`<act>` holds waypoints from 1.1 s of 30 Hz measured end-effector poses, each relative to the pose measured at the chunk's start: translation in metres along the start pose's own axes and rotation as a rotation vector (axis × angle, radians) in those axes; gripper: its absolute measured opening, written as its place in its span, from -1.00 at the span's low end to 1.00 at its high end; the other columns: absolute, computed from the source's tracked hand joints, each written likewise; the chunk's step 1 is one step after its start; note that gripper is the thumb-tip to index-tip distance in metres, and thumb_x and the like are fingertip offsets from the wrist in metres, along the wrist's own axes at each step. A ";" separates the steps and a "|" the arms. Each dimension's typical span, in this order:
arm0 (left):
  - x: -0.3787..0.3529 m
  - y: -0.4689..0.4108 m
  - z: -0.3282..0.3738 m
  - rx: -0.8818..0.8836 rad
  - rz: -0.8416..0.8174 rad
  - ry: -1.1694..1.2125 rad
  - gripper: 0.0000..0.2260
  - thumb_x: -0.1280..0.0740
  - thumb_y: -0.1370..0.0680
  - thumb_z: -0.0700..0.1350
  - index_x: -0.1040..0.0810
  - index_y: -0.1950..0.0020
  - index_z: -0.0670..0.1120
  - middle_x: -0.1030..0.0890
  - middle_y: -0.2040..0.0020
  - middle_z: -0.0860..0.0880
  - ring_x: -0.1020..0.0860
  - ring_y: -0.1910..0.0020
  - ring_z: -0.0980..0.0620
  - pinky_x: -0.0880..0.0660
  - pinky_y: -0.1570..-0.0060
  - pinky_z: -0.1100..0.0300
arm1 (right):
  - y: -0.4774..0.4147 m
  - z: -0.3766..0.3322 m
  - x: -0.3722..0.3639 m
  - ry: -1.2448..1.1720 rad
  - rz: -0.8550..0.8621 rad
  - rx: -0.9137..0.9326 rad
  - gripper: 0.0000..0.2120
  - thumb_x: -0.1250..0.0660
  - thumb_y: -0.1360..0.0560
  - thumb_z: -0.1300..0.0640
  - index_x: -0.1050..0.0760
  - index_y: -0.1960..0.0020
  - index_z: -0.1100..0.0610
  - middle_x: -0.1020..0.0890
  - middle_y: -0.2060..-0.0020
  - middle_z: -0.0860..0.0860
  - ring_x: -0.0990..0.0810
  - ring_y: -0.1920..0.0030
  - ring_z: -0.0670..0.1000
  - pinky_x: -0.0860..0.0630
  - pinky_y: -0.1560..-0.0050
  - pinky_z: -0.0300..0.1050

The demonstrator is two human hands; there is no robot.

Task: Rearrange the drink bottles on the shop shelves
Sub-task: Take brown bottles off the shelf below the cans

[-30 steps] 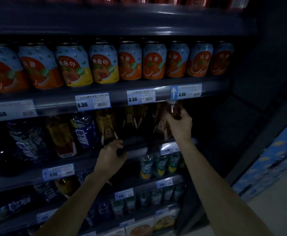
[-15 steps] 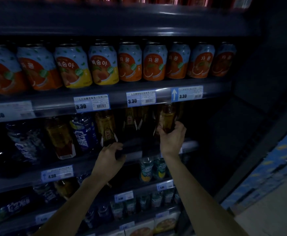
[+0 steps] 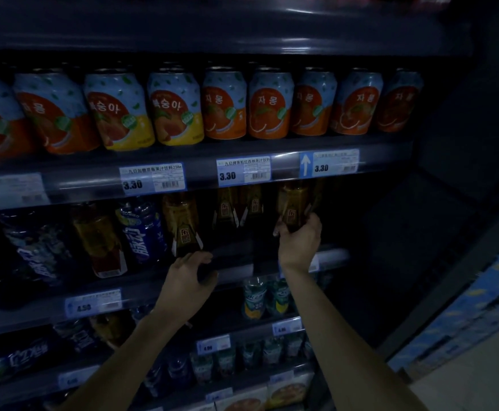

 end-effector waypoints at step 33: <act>0.033 0.000 0.017 0.144 0.067 0.084 -0.70 -0.40 -0.50 -0.12 -0.53 -0.23 -0.06 -0.50 -0.13 0.02 -0.49 -0.11 0.13 -0.34 -0.10 0.39 | 0.042 -0.032 -0.005 0.023 -0.226 0.248 -0.53 -0.43 -0.46 0.07 -0.40 -0.26 0.27 -0.51 -0.15 0.17 -0.47 -0.19 0.13 -0.35 -0.09 -0.19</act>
Point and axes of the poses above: each hand's wrist, its own y-axis away from the middle knuckle, its own x-axis out of the back of the hand, z = x × y, the point moved 1 cm from there along -y, towards the middle knuckle
